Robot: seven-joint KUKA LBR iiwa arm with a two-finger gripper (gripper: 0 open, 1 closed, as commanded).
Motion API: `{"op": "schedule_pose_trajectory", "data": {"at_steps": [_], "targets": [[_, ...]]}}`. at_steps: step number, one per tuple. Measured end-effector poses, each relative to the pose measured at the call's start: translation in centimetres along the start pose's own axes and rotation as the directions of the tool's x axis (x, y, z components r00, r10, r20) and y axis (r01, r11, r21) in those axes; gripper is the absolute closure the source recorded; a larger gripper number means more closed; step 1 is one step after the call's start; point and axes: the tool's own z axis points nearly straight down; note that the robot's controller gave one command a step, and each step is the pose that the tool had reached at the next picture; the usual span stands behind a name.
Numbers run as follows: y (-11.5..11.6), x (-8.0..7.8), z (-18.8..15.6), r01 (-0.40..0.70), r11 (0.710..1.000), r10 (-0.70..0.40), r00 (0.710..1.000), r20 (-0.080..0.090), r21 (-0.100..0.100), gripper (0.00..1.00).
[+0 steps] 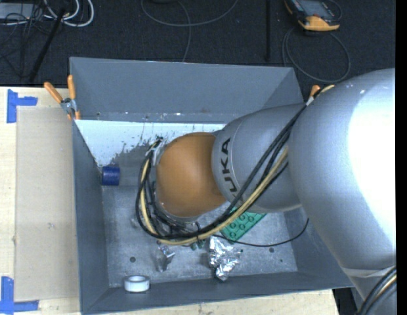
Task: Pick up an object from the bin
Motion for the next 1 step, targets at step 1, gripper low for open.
{"op": "schedule_pose_trajectory", "data": {"at_steps": [1], "targets": [[-5.42, 1.03, -16.9, 0.378, 0.926, -0.378, 0.926, 0.001, 0.002, 0.0]]}}
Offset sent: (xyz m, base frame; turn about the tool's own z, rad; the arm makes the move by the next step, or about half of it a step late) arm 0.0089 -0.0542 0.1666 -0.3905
